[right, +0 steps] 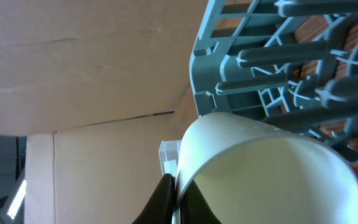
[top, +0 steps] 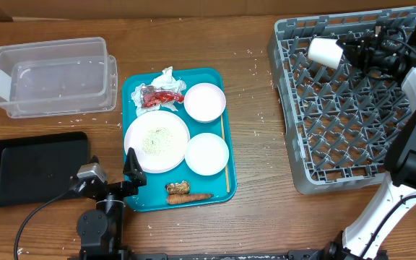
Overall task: Sort waste into correct bins and load items into the dishwasher
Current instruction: 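Lift the white cup and carry it to the grey dish rack, then lower the cup into the rack and open the right gripper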
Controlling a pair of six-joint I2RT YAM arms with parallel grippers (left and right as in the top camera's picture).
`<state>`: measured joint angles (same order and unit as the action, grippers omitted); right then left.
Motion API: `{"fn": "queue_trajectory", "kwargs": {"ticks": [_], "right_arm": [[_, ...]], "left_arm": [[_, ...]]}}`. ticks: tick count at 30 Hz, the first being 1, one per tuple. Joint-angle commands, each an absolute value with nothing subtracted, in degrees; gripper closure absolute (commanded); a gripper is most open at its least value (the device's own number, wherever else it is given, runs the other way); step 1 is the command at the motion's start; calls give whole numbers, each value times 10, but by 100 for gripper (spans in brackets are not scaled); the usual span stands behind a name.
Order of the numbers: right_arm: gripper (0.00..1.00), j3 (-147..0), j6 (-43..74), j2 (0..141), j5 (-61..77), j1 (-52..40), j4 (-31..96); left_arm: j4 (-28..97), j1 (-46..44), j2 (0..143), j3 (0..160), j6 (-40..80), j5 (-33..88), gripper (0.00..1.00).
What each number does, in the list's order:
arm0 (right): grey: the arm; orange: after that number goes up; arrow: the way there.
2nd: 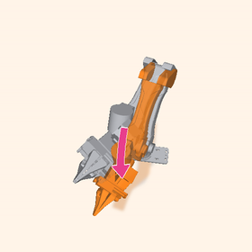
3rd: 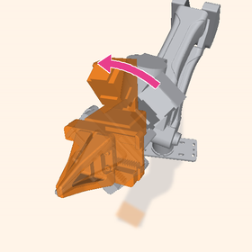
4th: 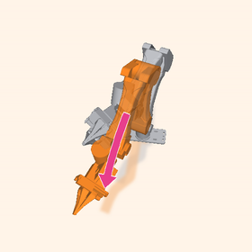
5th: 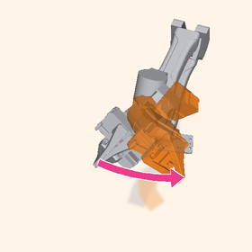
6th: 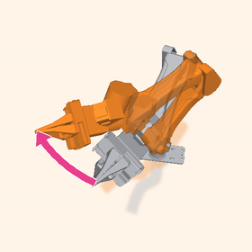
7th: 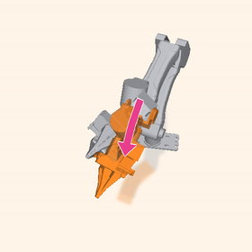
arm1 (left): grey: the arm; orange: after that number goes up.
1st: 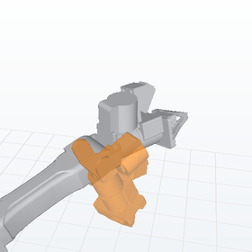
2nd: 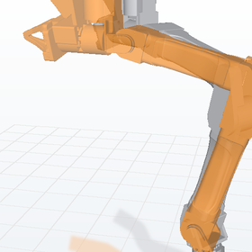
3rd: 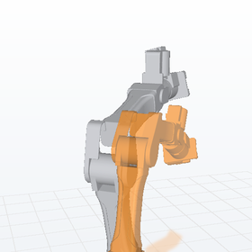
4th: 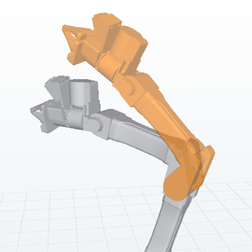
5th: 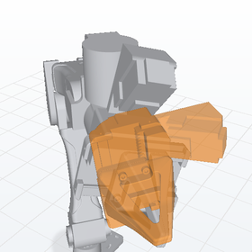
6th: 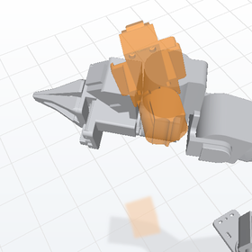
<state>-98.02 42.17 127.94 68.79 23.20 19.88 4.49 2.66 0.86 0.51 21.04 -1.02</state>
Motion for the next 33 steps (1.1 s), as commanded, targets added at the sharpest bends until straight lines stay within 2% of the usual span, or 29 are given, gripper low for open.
{"fn": "queue_trajectory", "kwargs": {"ticks": [1, 7, 14, 21, 25, 33], "right_arm": [[96, -978, 420, 1287, 681, 243, 203], [94, -979, 415, 1283, 635, 251, 250], [90, -980, 352, 1275, 561, 256, 347], [83, -1004, 340, 1227, 505, 280, 396], [76, -1025, 323, 1207, 450, 287, 454], [71, -1110, 249, 1169, 303, 286, 596]], "left_arm": [[43, 26, 3, 3, 218, -5, 0], [43, 26, 3, 3, 218, -5, 0], [43, 26, 3, 3, 218, -5, 0], [43, 26, 3, 3, 218, -5, 0], [43, 26, 3, 3, 218, -6, 0], [43, 26, 3, 3, 218, -6, 0]]}}
